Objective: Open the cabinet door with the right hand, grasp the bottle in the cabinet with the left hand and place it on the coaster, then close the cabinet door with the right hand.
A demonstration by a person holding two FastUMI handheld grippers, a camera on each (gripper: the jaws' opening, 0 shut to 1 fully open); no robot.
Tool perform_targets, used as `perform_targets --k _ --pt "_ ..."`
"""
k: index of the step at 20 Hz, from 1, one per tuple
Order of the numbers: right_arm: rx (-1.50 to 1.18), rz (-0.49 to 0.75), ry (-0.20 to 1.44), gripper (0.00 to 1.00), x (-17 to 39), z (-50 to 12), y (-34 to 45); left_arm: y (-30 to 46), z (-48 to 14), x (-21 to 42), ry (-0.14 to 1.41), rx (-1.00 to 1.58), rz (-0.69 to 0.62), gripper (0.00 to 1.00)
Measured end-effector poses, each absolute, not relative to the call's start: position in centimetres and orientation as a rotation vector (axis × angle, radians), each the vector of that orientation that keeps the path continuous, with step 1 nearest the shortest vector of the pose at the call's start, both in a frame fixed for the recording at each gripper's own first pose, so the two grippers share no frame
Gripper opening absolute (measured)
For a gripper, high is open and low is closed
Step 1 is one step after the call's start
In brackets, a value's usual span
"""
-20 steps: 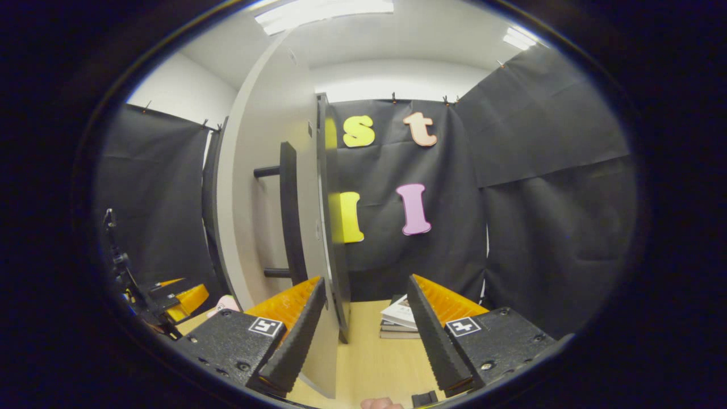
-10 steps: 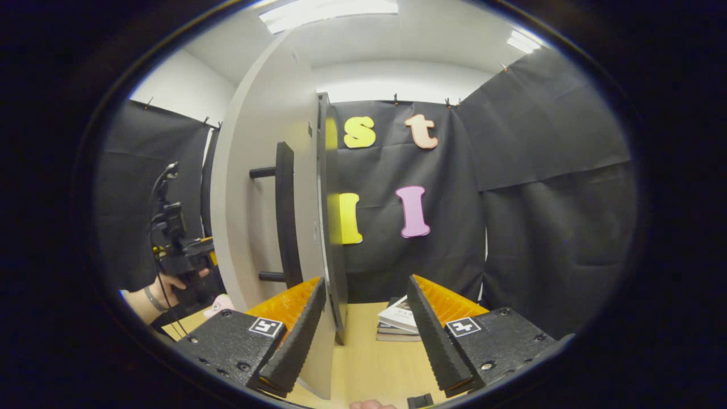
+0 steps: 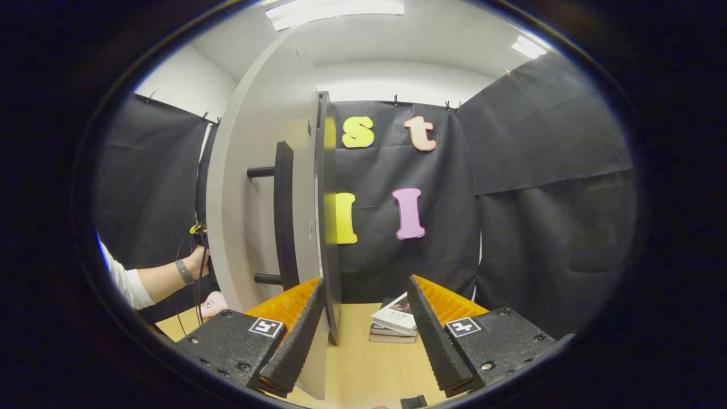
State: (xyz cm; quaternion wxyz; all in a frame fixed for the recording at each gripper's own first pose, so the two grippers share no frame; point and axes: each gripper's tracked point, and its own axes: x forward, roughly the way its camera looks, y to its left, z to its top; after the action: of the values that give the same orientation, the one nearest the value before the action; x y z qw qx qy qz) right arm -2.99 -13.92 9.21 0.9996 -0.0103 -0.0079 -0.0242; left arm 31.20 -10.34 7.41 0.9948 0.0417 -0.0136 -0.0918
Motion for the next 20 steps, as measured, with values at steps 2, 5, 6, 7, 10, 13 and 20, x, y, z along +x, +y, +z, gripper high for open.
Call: perform_targets --k 2,5,6,7,10,13,20 --pt "-0.017 -0.057 -0.022 0.89 -2.9 9.3 -14.0 -10.4 7.1 32.0 -0.02 0.08 -0.191 0.95" --pt "-0.004 -0.064 -0.026 0.89 -2.7 9.3 -14.1 -10.5 7.0 32.8 -0.02 0.07 -0.202 0.95" --pt "0.0 -0.066 -0.025 0.9 -2.6 9.4 -14.2 -10.3 7.1 33.1 -0.023 0.07 -0.198 0.93" --pt "0.004 -0.067 -0.026 0.89 -2.6 9.3 -14.1 -10.1 7.1 33.4 -0.024 0.072 -0.192 0.92" --pt "0.005 -0.069 -0.027 0.9 -2.5 9.4 -14.2 -10.0 6.8 34.1 -0.013 0.059 -0.197 0.75" --pt "0.0 -0.076 -0.028 0.9 -2.4 9.4 -14.3 -10.2 6.4 34.4 -0.005 0.044 -0.211 0.7" --pt "0.009 -0.084 -0.027 0.89 -1.8 9.4 -14.3 -11.0 7.7 32.3 -0.05 0.072 -0.267 0.42"
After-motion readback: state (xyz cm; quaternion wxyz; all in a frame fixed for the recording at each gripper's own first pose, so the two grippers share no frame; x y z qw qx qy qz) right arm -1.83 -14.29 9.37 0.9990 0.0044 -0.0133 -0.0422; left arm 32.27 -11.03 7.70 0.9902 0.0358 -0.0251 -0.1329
